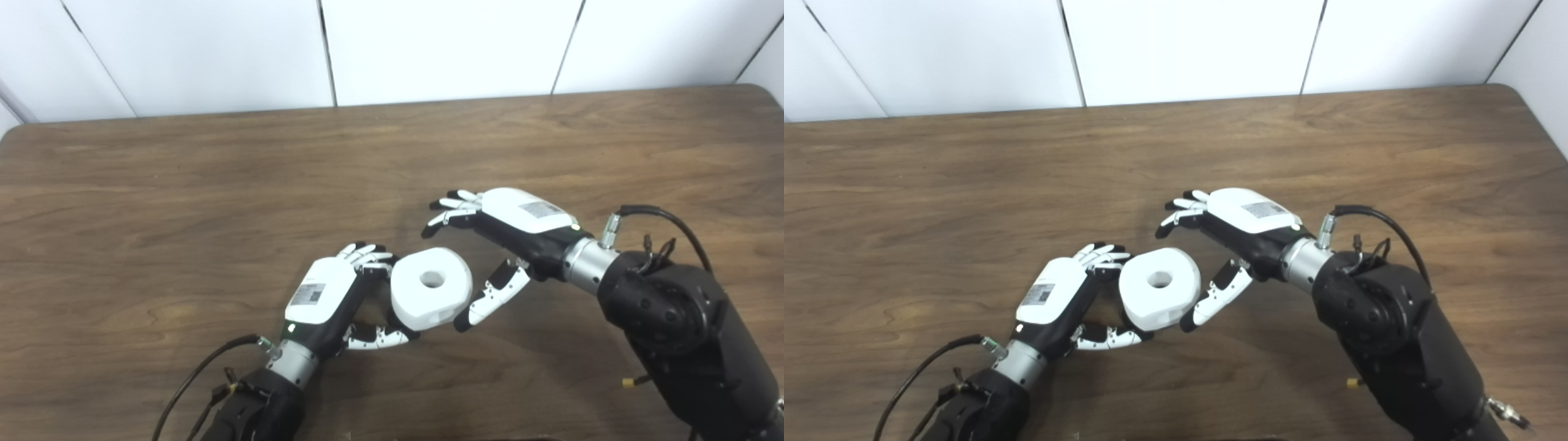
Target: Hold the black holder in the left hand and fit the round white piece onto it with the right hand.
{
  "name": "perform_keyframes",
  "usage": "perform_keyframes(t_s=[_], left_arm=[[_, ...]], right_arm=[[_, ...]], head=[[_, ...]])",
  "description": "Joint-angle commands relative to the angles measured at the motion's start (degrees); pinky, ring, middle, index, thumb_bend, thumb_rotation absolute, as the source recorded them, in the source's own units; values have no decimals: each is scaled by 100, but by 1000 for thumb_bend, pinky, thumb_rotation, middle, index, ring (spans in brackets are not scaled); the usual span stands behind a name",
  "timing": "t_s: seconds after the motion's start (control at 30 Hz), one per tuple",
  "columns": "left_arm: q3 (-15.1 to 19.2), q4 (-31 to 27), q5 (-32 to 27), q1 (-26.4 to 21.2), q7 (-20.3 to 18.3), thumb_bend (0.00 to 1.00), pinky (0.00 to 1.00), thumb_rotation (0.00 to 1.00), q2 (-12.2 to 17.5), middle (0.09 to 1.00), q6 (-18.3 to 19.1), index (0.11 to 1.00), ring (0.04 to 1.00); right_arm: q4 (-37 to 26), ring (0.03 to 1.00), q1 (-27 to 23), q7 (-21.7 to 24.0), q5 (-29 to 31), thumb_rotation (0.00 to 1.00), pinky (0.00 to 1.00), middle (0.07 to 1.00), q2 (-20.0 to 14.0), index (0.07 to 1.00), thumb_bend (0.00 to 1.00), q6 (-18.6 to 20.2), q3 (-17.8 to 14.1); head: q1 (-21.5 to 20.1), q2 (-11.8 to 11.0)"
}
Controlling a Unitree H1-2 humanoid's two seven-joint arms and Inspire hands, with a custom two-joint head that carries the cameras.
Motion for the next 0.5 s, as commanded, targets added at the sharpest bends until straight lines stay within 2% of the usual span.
perform_keyframes(t_s=[0.0,0.13,0.27,0.47], left_arm=[[-80,180,44,17,-254,521,926,52,42,791,29,487,873],[-63,205,25,3,-289,521,929,54,52,785,60,487,872],[-56,208,16,-2,-313,521,930,53,57,777,86,487,867],[-23,220,-2,1,-308,521,930,53,41,771,127,487,863]], right_arm=[[-244,1000,-245,68,-67,408,1000,965,-77,834,1000,60,-105],[-330,1000,-398,732,-146,433,1000,994,-157,896,1000,177,-155],[-405,1000,-504,1521,-313,446,1000,1000,-52,967,1000,187,-387],[-443,1000,-632,2138,-409,443,1000,1000,32,1000,1000,185,-642]], head=[[-9,1],[-17,-15],[-18,-24],[3,-41]])
